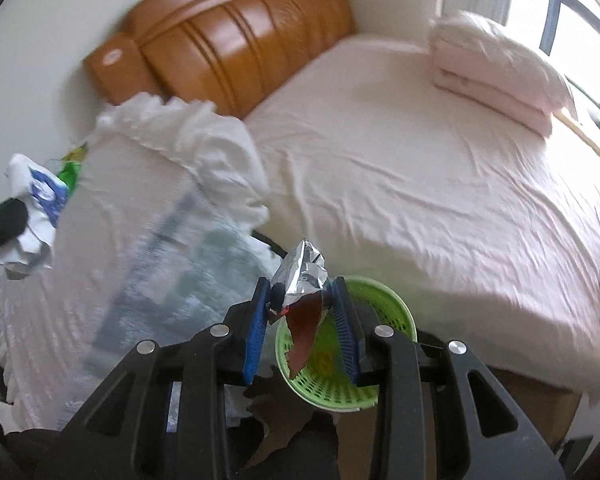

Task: Collect trash
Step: 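Carry the paper and red foil wrapper over the green wastebasket with both tools, then open both tools to drop the paper and foil wrapper into the wastebasket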

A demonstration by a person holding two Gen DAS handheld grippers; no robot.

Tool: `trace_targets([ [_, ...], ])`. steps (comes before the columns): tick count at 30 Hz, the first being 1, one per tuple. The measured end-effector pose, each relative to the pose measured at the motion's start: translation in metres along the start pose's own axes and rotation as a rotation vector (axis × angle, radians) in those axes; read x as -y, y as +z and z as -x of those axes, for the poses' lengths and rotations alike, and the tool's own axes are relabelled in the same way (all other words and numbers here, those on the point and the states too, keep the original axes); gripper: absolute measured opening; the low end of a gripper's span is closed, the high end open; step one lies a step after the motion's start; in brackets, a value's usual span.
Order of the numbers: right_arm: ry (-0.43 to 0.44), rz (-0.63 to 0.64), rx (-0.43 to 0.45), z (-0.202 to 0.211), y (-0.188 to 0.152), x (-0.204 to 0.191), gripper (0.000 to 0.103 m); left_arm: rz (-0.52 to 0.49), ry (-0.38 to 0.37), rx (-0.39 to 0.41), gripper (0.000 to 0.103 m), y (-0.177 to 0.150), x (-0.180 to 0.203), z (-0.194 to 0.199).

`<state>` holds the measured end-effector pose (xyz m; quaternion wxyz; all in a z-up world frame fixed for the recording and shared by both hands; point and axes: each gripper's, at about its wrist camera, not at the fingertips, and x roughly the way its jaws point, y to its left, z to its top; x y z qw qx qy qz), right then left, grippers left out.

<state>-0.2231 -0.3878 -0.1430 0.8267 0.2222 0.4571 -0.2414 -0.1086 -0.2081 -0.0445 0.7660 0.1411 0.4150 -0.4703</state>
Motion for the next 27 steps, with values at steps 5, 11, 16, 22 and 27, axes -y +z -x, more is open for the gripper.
trace_targets([
  [5,-0.006,-0.046,-0.042,-0.017,-0.013,0.026,0.041,-0.046,-0.03,-0.03,0.051,0.004,0.021,-0.015],
  [11,-0.074,-0.096,-0.039,-0.024,-0.018,0.04,0.101,-0.081,-0.052,-0.057,0.051,0.007,0.039,-0.029],
  [16,-0.1,-0.163,-0.048,-0.026,-0.018,0.059,0.101,-0.112,-0.071,-0.076,0.051,0.009,0.051,-0.039],
  [22,-0.119,-0.221,-0.029,-0.015,-0.017,0.087,0.101,-0.134,-0.093,-0.092,0.051,0.01,0.058,-0.047],
  [27,-0.146,-0.247,-0.021,-0.01,-0.017,0.1,0.101,-0.153,-0.105,-0.107,0.051,0.009,0.064,-0.052],
])
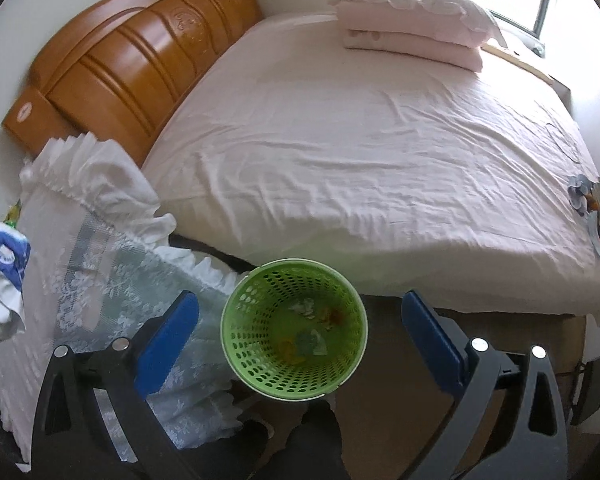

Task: Collect trash
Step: 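Open both tools to drop the paper and foil wrapper into the wastebasket, then move both tools back over the remaining trash on the bed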

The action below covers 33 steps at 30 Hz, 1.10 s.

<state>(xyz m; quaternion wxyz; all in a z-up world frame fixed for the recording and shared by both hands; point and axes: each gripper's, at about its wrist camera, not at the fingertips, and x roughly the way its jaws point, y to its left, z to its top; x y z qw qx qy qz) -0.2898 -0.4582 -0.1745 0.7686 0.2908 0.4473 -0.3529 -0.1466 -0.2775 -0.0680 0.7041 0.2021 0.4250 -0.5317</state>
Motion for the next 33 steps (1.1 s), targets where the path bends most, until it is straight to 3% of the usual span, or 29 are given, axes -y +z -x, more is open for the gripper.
trace_targets([
  [10,-0.063,-0.042,0.025,0.008,0.001,0.023,0.101,-0.042,-0.046,-0.052,0.053,0.004,0.017,-0.024],
  [13,-0.081,-0.061,0.035,0.011,0.001,0.032,0.101,-0.07,-0.044,-0.055,0.073,0.006,0.026,-0.029],
  [15,-0.09,-0.074,0.037,0.012,0.001,0.038,0.101,-0.083,-0.033,-0.044,0.092,0.006,0.032,-0.029],
  [16,-0.092,-0.077,0.036,0.012,0.002,0.04,0.101,-0.087,-0.034,-0.036,0.094,0.006,0.034,-0.027],
  [33,-0.087,-0.069,0.024,0.008,0.001,0.034,0.101,-0.048,-0.037,-0.011,0.095,0.009,0.025,-0.015],
])
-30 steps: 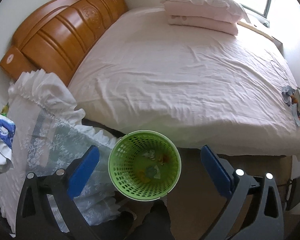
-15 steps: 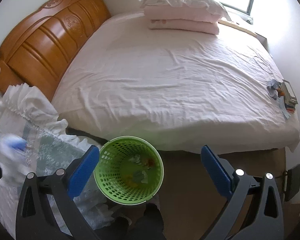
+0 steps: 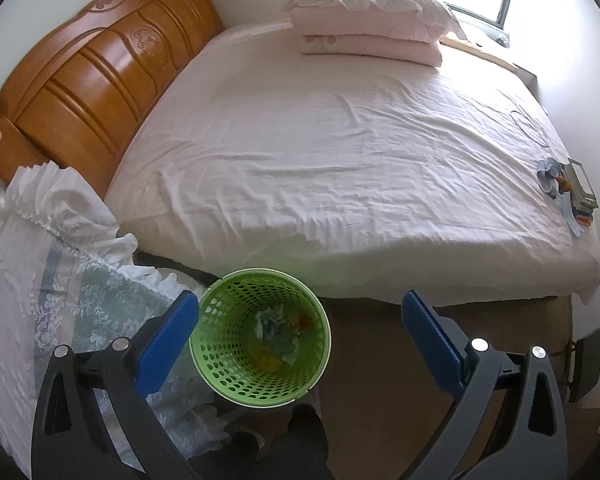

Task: Collect trash
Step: 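Move both tools back over the remaining trash on the bed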

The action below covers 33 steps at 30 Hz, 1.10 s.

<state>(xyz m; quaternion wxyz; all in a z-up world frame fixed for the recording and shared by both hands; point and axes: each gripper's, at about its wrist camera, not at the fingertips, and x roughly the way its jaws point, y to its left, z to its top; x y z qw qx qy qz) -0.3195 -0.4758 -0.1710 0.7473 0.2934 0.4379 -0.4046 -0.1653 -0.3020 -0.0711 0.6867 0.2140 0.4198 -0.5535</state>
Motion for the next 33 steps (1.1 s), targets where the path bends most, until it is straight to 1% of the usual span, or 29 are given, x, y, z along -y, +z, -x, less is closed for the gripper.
trace_targets([
  [6,0.004,0.004,0.004,0.001,0.001,-0.006,0.101,0.014,0.014,0.008,0.095,0.001,-0.004,0.004],
  [8,0.005,0.027,0.011,0.004,0.003,-0.015,0.101,0.026,0.033,0.021,0.095,0.0,-0.01,0.009],
  [11,0.041,0.08,0.034,0.012,0.009,-0.035,0.101,0.063,0.079,0.045,0.095,-0.004,-0.025,0.022],
  [12,0.067,0.117,0.049,0.017,0.012,-0.051,0.101,0.077,0.094,0.052,0.095,-0.006,-0.031,0.027],
  [13,0.078,0.13,0.054,0.019,0.014,-0.056,0.101,0.104,0.126,0.066,0.095,-0.01,-0.041,0.036],
  [15,0.141,0.197,0.079,0.028,0.019,-0.087,0.101,0.149,0.182,0.093,0.095,-0.018,-0.058,0.053],
  [16,0.156,0.211,0.083,0.031,0.019,-0.093,0.101,0.173,0.212,0.106,0.095,-0.022,-0.067,0.061],
  [18,0.211,0.263,0.096,0.038,0.023,-0.118,0.101,0.212,0.263,0.128,0.095,-0.03,-0.082,0.076],
  [19,0.242,0.295,0.104,0.042,0.023,-0.134,0.101,0.245,0.306,0.144,0.095,-0.038,-0.094,0.089],
  [22,0.339,0.39,0.123,0.055,0.022,-0.183,0.101,0.328,0.385,0.172,0.095,-0.057,-0.118,0.112],
  [24,0.368,0.425,0.127,0.058,0.022,-0.203,0.101,0.384,0.416,0.186,0.095,-0.068,-0.134,0.126],
  [25,0.401,0.464,0.131,0.062,0.019,-0.221,0.101,0.408,0.431,0.191,0.095,-0.073,-0.141,0.131],
  [28,0.446,0.511,0.131,0.068,0.015,-0.248,0.101,0.467,0.478,0.201,0.095,-0.089,-0.156,0.146],
  [31,0.497,0.572,0.125,0.075,0.004,-0.28,0.101,0.514,0.499,0.211,0.095,-0.105,-0.168,0.157],
  [33,0.512,0.594,0.125,0.08,0.0,-0.294,0.101,0.547,0.505,0.213,0.095,-0.113,-0.175,0.163],
])
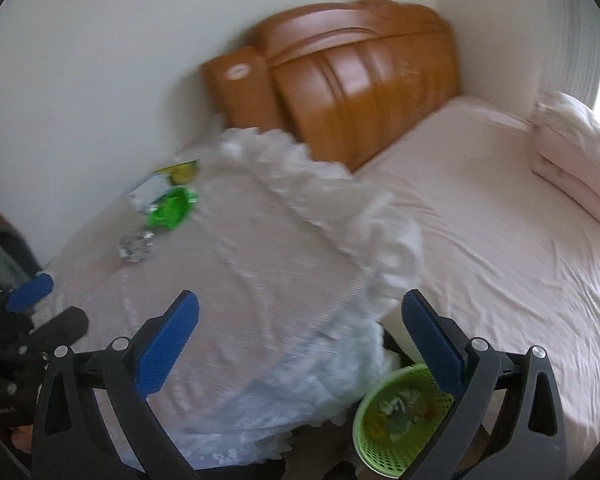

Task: Collect trash
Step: 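Move both tools back over the remaining trash on the bed, then grasp the silver blister foil with the left tool while the right tool grasps the milk carton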

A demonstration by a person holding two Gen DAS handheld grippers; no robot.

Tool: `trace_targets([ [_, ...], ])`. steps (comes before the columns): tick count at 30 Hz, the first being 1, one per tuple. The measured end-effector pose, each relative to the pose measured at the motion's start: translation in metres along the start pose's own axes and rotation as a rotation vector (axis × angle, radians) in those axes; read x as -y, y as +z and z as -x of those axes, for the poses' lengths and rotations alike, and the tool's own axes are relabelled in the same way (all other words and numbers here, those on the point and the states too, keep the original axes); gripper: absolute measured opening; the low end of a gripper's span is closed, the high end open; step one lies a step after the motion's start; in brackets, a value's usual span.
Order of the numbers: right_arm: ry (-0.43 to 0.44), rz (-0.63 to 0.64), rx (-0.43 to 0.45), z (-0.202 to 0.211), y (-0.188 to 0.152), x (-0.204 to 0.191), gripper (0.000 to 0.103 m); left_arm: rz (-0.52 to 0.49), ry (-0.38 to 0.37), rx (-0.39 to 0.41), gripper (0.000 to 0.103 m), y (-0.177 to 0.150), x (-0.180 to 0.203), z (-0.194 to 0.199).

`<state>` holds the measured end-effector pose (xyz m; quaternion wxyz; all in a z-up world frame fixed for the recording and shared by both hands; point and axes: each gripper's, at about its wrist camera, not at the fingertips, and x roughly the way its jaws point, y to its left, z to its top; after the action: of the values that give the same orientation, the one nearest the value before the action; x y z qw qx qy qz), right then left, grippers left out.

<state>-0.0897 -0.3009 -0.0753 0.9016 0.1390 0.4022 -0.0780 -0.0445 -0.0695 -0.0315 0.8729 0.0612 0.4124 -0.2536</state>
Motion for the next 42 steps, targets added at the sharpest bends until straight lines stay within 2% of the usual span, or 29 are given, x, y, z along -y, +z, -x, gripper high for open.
trace_targets([
  [7,0.057,0.073,-0.018,-0.015,0.008,-0.046,0.101,0.093,0.036,-0.03,0.095,-0.007,-0.03,-0.004],
  [15,0.068,0.083,-0.05,-0.028,0.007,-0.061,0.101,0.138,0.078,-0.052,0.095,-0.012,-0.061,-0.023],
  [23,0.058,0.071,-0.084,-0.048,0.011,-0.07,0.101,0.206,0.129,-0.091,0.095,0.002,-0.098,-0.078],
  [34,0.052,0.04,-0.12,-0.086,0.03,-0.07,0.101,0.198,0.168,-0.152,0.095,0.027,-0.122,-0.167],
  [42,0.06,0.025,-0.152,-0.118,0.047,-0.063,0.101,0.231,0.182,-0.179,0.09,0.038,-0.136,-0.2],
])
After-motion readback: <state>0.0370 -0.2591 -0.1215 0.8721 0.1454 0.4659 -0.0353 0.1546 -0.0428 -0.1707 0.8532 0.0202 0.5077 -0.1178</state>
